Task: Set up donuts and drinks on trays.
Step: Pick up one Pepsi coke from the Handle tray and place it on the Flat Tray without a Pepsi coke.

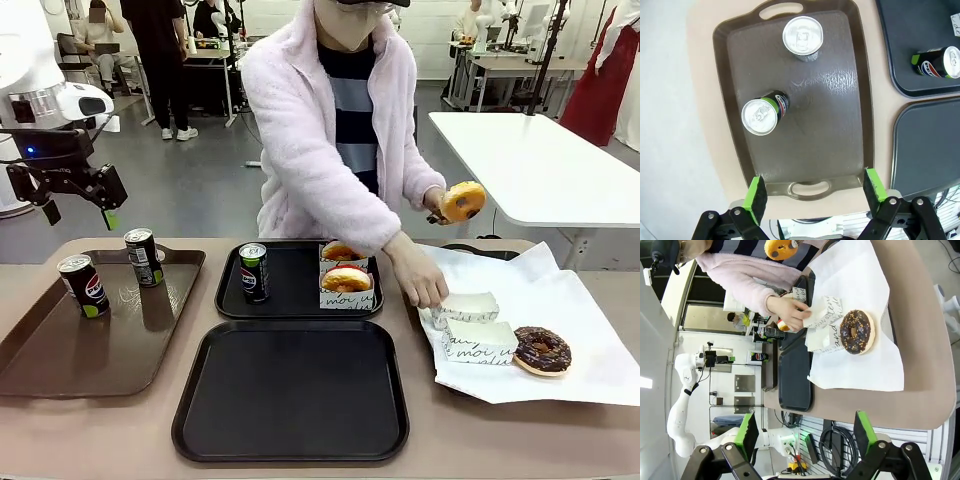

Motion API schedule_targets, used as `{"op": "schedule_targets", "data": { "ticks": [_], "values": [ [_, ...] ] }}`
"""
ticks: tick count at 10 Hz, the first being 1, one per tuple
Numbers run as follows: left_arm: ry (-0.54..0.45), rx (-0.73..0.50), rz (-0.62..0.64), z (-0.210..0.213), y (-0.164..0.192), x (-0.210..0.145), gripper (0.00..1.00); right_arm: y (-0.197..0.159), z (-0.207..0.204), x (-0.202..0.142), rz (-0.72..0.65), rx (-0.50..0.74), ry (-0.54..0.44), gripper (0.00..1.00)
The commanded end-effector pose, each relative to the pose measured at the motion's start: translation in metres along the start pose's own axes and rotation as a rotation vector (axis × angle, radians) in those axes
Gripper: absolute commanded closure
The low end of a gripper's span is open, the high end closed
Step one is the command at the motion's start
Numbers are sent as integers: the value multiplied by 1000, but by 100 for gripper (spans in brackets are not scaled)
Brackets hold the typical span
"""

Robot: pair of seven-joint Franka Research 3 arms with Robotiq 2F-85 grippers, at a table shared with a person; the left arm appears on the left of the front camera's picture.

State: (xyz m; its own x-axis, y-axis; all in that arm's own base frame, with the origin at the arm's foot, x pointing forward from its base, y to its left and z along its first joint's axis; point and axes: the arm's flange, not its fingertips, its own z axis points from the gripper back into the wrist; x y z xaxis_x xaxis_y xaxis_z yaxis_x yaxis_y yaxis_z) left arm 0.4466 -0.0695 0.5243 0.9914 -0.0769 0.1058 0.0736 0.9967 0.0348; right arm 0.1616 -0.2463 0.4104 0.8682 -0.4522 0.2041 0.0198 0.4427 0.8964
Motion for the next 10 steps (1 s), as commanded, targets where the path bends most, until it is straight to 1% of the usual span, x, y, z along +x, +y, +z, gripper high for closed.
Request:
{"op": "schedule_targets", "data": {
  "ticks": [1, 2, 4, 5, 10],
  "values": [
    [23, -31, -55, -6, 12, 7, 0, -2, 0, -1, 1, 7, 6, 0],
    [12, -73, -75, -17, 26, 18, 0, -2, 0, -1, 1, 7, 6, 0],
    [17, -104, -82, -40, 50, 29, 0, -2, 0, -1, 1, 7, 6, 0],
    [2, -108, -60, -48, 57, 31, 0, -2, 0, -1, 1, 7, 6, 0],
    [34, -69, -2, -95, 74, 35, 0, -2, 0, -1, 1, 7, 6, 0]
  ]
}}
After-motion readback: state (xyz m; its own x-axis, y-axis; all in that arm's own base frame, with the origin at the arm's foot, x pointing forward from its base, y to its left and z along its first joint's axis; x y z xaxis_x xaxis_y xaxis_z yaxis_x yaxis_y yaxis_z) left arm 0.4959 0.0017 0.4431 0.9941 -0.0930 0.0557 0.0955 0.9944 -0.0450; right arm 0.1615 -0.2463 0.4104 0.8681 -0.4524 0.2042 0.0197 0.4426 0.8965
